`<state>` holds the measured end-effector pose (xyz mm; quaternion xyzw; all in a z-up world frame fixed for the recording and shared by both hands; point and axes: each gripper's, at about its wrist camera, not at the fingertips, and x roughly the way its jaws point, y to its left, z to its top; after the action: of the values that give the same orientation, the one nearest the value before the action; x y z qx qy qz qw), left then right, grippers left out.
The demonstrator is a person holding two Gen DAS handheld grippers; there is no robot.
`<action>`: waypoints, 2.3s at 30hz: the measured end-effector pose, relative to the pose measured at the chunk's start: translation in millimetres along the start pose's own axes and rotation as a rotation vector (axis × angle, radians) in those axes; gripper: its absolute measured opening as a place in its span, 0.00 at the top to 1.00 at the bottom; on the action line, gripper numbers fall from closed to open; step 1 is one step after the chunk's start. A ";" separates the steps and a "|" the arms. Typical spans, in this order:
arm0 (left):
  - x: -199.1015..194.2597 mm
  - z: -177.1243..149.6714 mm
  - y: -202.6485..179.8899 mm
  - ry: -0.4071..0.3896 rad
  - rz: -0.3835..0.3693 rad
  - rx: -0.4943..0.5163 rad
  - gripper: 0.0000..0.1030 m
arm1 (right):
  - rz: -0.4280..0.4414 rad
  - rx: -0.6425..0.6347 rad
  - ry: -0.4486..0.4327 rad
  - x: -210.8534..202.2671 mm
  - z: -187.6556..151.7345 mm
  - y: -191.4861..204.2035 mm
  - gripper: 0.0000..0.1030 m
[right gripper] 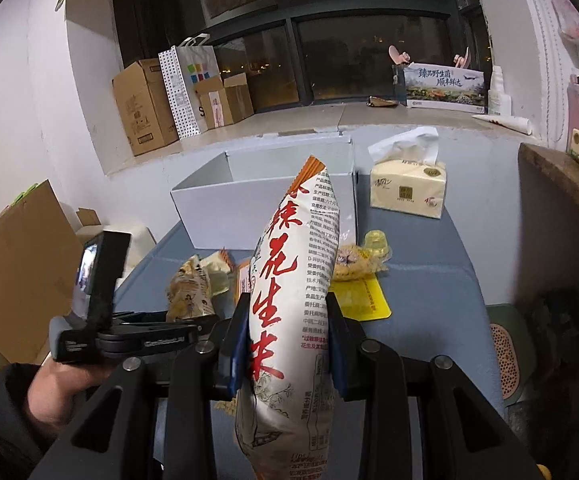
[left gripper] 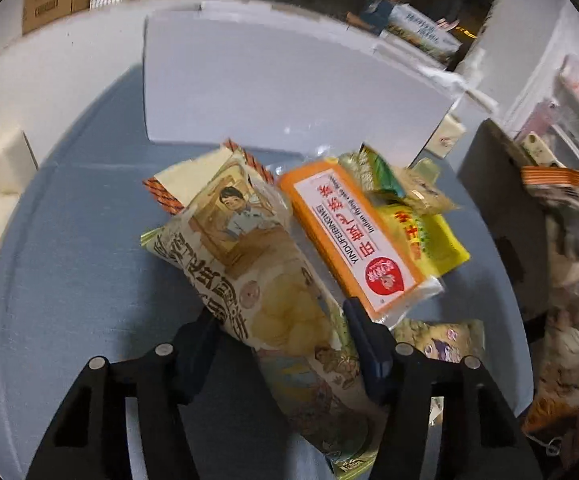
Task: Organize snacks
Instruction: 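Grasp the cream potato-chip bag with the left gripper while the right gripper holds the peanut bag, then lower both bags into the white box and open both grippers, then grasp the clear round plastic cup with the right gripper and lift it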
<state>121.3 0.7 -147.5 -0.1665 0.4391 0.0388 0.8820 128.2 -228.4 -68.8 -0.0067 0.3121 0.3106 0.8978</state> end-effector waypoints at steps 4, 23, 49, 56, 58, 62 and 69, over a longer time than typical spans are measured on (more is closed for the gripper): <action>-33.1 -3.8 7.8 -0.084 -0.041 0.033 0.37 | 0.007 -0.016 -0.003 1.9 -2.0 4.8 0.65; -113.5 115.3 -7.1 -0.360 -0.055 0.262 0.37 | 0.090 0.033 -0.052 49.1 67.9 4.9 0.64; -12.5 245.9 14.2 -0.290 0.153 0.256 0.00 | -0.034 0.134 -0.012 184.4 201.5 -56.3 0.00; -52.3 218.8 6.6 -0.321 0.126 0.294 0.00 | 0.027 0.108 -0.031 153.2 180.0 -40.6 0.00; -66.9 206.9 7.0 -0.315 0.088 0.281 0.00 | 0.036 0.081 -0.035 140.4 175.0 -34.5 0.00; -98.3 171.4 4.8 -0.322 0.040 0.294 0.00 | 0.061 0.048 -0.063 106.6 162.6 -24.5 0.00; -132.3 102.7 -0.8 -0.315 -0.011 0.350 0.00 | 0.084 0.026 -0.119 35.0 104.7 -22.4 0.00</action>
<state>118.8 43.9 14.2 -0.0055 0.2952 -0.0173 0.9553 220.4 -205.5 -8.3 0.0365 0.2620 0.3440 0.9009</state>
